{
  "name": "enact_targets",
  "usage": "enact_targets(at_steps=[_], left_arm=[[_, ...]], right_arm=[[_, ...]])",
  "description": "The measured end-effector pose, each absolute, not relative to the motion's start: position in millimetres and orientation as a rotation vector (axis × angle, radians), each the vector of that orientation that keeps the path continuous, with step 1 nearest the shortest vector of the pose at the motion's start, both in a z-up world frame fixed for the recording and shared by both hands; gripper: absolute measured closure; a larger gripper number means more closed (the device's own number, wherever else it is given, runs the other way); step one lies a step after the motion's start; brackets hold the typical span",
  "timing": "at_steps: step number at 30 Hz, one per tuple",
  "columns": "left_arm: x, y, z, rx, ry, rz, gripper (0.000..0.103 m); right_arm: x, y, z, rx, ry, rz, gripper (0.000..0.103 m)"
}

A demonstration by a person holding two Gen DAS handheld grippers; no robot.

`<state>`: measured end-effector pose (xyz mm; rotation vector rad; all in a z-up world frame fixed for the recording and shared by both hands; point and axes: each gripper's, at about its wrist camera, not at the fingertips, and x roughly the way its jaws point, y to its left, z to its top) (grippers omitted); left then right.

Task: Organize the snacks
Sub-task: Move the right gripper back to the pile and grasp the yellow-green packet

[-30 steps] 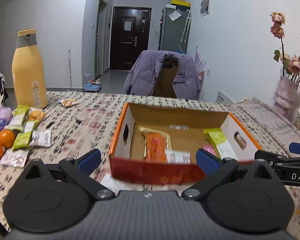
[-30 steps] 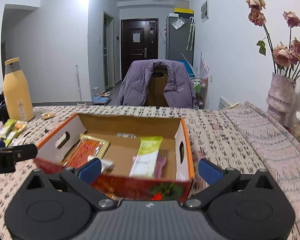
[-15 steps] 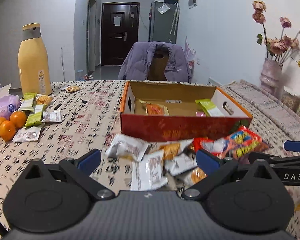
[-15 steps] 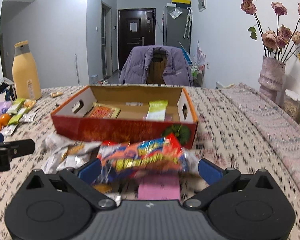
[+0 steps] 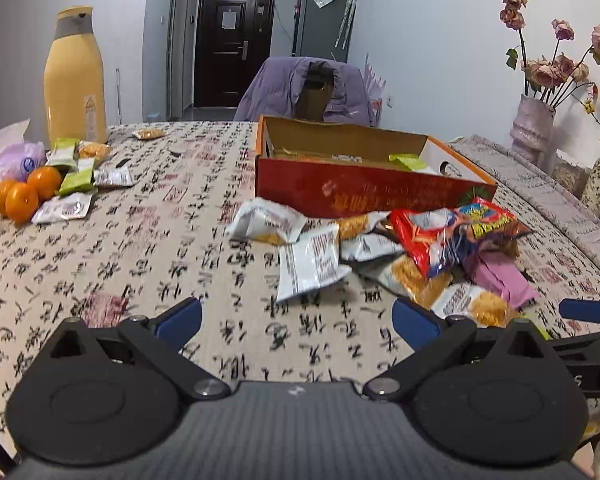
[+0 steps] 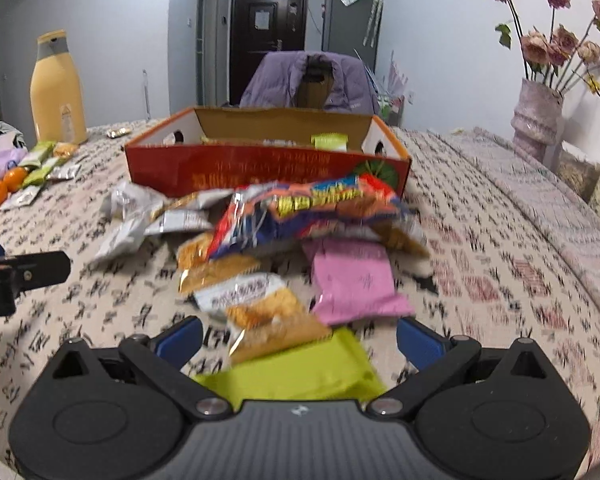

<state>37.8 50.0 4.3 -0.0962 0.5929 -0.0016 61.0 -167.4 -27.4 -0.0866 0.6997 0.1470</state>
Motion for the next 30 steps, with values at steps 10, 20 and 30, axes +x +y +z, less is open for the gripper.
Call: enact_targets(at_steps=[10,20,30], left_arm=[[19.2,47.2,-1.0,-0.112,0.592,-0.024,0.000],[8.2,30.3,-4.4,-0.123,0.602,-0.042,0.000],[4.3,15.8,-9.1,-0.121,0.623,-0.050,0.000]], right_arm=[[46.1,-159.5,-40.6,-0.122,0.720,0.104,0.000],[26.7,-187.4,-48.4,-0.084,0.704,0.119,0.009],[16.7,-209.0,-45.0,-0.060,0.676,0.196,0.067]])
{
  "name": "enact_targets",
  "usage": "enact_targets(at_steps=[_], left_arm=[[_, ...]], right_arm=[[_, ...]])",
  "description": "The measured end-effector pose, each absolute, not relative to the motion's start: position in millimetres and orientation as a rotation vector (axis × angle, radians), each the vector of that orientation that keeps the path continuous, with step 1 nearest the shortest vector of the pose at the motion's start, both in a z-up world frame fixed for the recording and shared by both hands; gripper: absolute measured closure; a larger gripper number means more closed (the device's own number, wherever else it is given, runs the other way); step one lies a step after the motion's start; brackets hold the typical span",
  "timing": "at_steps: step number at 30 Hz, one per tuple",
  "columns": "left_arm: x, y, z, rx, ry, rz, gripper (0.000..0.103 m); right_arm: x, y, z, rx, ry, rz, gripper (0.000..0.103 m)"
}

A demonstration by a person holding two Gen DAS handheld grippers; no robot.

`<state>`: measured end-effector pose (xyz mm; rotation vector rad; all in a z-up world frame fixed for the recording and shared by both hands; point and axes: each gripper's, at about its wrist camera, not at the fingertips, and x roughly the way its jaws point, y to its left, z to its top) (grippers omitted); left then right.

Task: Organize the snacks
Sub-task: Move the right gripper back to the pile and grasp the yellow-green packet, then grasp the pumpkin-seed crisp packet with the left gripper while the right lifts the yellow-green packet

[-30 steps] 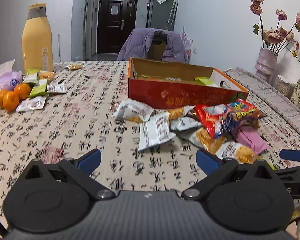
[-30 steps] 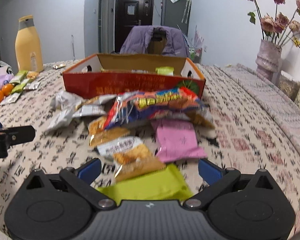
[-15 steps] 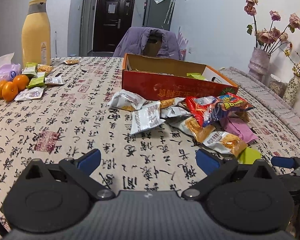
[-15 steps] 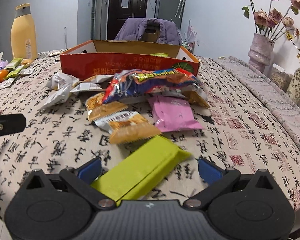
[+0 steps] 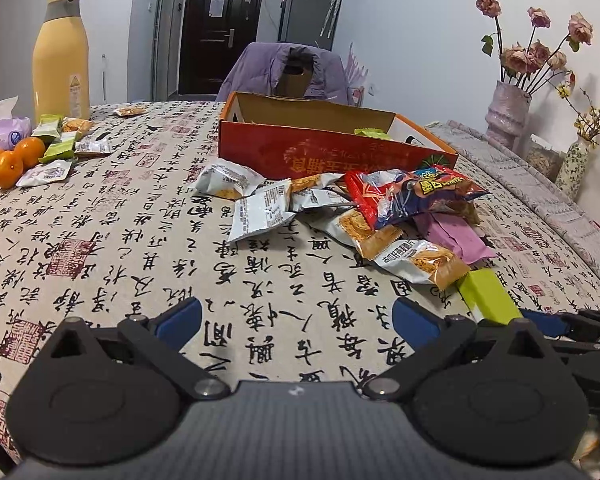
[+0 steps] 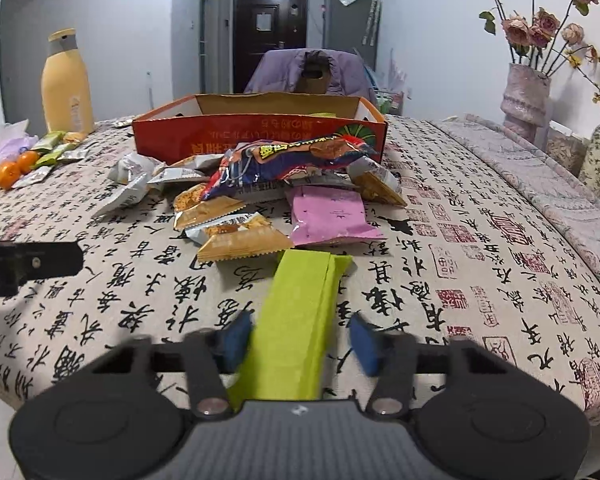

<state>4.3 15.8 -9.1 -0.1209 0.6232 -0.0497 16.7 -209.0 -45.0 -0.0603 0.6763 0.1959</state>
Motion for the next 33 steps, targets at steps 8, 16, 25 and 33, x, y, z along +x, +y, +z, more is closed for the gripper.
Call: enact_targets(at_steps=[8,16,25,33], left_arm=[[10.4,10.5,-7.5,-0.124,0.634,-0.040,0.000],[27.8,-10.3,-5.5,-0.120,0.665,-0.046,0.000],[61.7,-50.7,-1.2,-0.141,0.704,-0.044,0.000],[95.6,-78.3,-6.2,-0.200,0.752,0.043,0.000]], right_arm=[[10.8,-228.1,-36.5,-0.049,0.600,0.177,0.070],[15.0,-256.9,-25.5,-0.006,0.522,0.161,0.070],[36.6,-283.0,-27.8,0.014,0.476,0.176,0.070],[64.8,-303.8,-34.3,0.012,0.459,0.223,0.070]])
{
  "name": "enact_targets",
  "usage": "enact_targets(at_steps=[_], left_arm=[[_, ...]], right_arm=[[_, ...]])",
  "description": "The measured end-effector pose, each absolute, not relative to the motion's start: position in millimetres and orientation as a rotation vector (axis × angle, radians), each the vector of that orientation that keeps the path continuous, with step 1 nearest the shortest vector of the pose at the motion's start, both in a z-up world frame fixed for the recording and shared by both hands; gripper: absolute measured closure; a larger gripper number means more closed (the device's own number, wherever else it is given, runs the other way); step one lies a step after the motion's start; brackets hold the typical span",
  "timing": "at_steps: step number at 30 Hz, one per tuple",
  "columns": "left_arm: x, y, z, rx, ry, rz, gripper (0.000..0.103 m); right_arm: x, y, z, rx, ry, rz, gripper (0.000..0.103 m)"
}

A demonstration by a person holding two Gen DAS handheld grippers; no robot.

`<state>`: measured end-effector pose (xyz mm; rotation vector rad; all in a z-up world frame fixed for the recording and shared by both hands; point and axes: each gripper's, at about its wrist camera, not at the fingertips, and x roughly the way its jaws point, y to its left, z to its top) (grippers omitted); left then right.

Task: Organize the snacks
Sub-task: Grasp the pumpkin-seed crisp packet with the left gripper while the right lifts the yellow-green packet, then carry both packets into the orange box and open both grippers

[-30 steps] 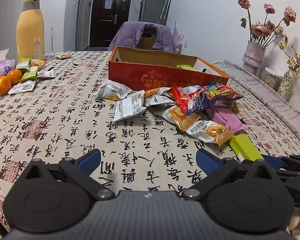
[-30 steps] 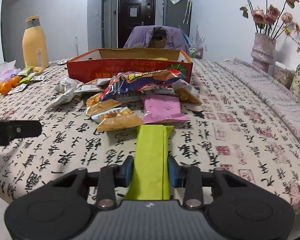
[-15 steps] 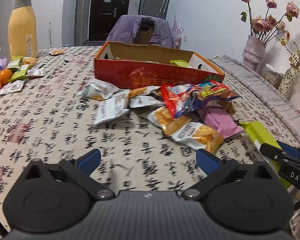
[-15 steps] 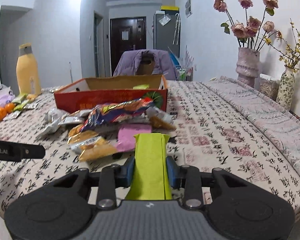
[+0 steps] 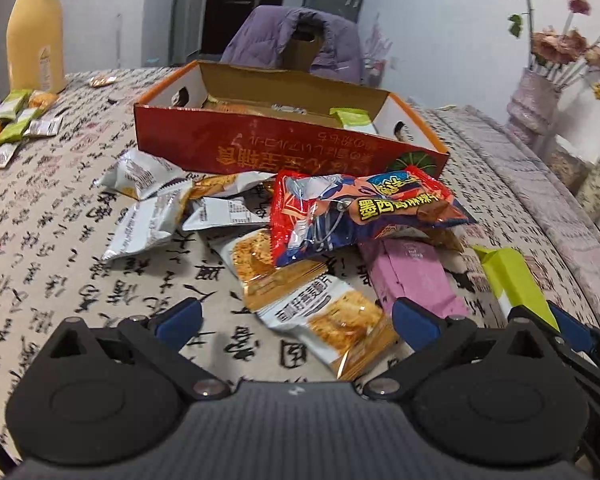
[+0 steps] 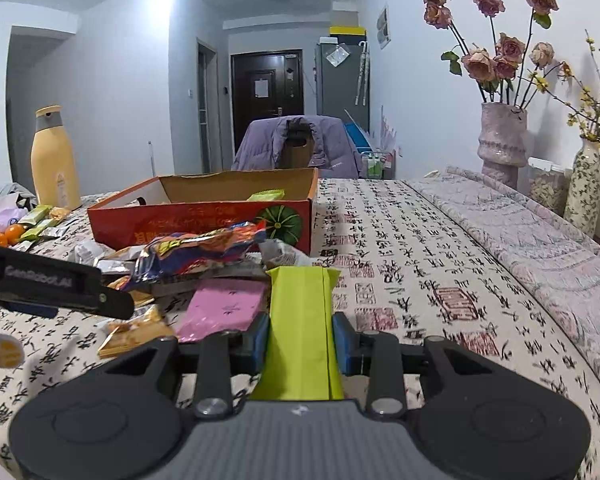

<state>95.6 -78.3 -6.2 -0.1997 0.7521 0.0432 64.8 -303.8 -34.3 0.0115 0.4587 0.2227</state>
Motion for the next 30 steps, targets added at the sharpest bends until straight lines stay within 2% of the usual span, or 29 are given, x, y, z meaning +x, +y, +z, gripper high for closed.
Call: enact_targets(at_steps=[9,12,15,20,22,23,25,30], left_arm=[[118.6,-100.0,-16.9,-0.214,0.820,0.158,0.000],[122.7,-102.3,-22.1,-0.217,0.848,0.170,0.003],[119.6,-104.6,-21.1,-0.194,0.834,0.183,0.022],[106.1,-105.7,-19.9,-0.174,0.816,0.164,0.035],[100.2,-105.4,-19.3,-0.162,0.810,0.150,0.051],[98.1,-105.6,-18.8,-0.155,0.807,0.139,0.056],[93.9,-105.3,-18.2,-0.153,0.805,0.114,0.059],[79.6,-103.3,-12.8,-0.158,0.775,0.093,0.060]], right_arm=[[87.0,-317.2,-39.7,0.029,0.447,0.274,0.070],[85.5,-321.9,-45.3,0.054,0.454,0.287,0.070],[81.0,-324.3,-49.7,0.064,0.459,0.292,0.070],[71.0,-324.3,-52.7,0.073,0.458,0.303,0.070],[66.8,-322.6,-52.7,0.074,0.457,0.307,0.070],[64.5,-321.9,-52.5,0.075,0.456,0.307,0.070],[60.2,-320.4,-50.8,0.073,0.451,0.307,0.070],[46.1,-317.2,-41.9,0.061,0.428,0.306,0.070]])
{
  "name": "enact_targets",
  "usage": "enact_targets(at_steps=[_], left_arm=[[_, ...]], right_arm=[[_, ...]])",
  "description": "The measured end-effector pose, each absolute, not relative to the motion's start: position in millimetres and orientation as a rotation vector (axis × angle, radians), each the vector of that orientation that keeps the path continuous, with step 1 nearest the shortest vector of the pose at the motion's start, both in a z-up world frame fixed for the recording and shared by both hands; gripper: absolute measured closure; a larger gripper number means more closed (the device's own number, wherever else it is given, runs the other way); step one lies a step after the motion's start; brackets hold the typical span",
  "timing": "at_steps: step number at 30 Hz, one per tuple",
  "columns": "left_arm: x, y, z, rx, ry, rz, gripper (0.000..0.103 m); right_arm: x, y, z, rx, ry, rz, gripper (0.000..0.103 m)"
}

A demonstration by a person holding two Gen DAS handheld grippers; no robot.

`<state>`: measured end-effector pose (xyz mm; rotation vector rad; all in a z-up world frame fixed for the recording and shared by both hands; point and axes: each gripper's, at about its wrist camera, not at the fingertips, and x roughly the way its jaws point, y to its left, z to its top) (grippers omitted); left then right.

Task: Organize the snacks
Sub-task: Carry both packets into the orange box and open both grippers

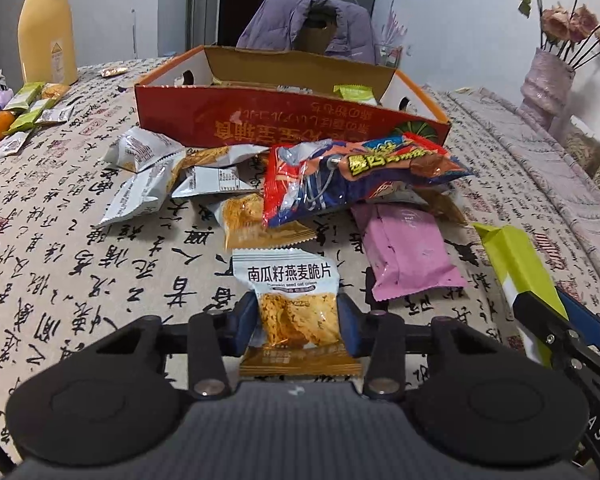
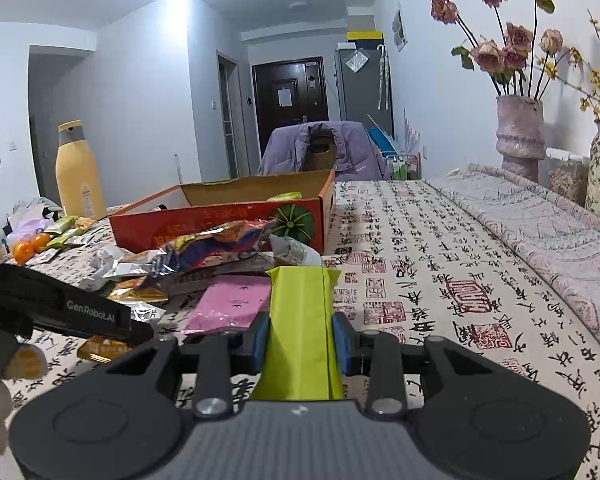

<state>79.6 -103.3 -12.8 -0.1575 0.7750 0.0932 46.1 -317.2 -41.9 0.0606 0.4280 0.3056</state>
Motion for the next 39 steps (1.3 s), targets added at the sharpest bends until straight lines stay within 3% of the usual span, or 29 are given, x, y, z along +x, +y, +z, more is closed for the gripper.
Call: enact_targets(at_steps=[18,39], left_arm=[[70.7,-81.1,38.5,-0.111,0.610,0.023,0.060],[191.3,-24.0,86.9,-0.087,0.508,0.046,0.060]], right_arm=[[56.5,-289.9,4.3,0.015,0.351,0.309,0.070],[201.3,-214.0,61.3,-0.013,0.341,0.353,0.070]])
